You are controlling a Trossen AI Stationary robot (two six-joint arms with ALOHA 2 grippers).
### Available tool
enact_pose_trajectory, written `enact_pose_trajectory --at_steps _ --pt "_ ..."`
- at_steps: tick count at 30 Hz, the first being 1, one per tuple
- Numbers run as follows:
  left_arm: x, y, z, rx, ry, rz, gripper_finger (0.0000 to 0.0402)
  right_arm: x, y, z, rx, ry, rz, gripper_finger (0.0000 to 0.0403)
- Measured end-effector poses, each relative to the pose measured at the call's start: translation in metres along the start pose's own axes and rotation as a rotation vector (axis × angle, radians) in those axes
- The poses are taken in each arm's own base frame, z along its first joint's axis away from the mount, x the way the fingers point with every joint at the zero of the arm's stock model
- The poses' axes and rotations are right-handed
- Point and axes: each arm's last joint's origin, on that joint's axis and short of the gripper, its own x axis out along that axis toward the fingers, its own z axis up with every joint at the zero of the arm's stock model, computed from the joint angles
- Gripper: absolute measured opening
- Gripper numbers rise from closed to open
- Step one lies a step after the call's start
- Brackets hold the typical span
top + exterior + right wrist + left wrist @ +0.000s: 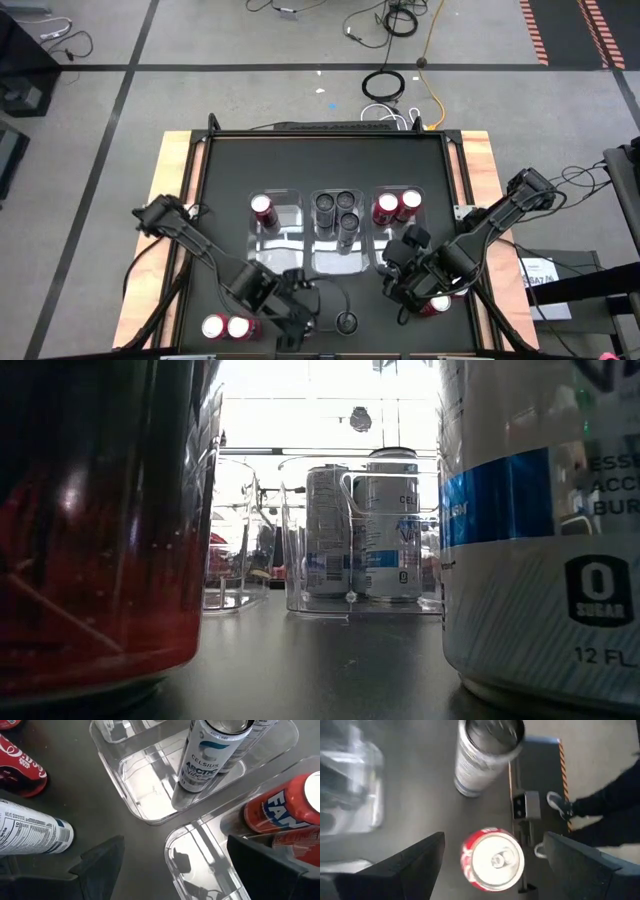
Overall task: Sort soda cans
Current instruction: Put the left red soda can into the left transparent bin
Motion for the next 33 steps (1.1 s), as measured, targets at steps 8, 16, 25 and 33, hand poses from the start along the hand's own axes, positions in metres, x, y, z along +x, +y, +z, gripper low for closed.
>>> enact_pose_trajectory --at_steps 8,16,25,33 --pt "0.032 -0.009 -0.010 0.015 0.105 -0.033 0.0345 0.000 0.001 -0.001 0.004 0.020 0.012 0.0345" --pt "0.051 -0.009 -0.016 0.016 0.146 -0.007 0.0345 0.000 0.001 -0.001 0.004 0.021 0.013 0.0345" --pt "0.069 -0.007 -0.022 0.019 0.193 0.030 0.0345 0.000 0.001 -0.002 0.004 0.043 0.025 0.0345" --pt "0.071 -0.006 -0.023 0.019 0.197 0.037 0.0345 0.000 0.001 -0.002 0.005 0.042 0.026 0.0345"
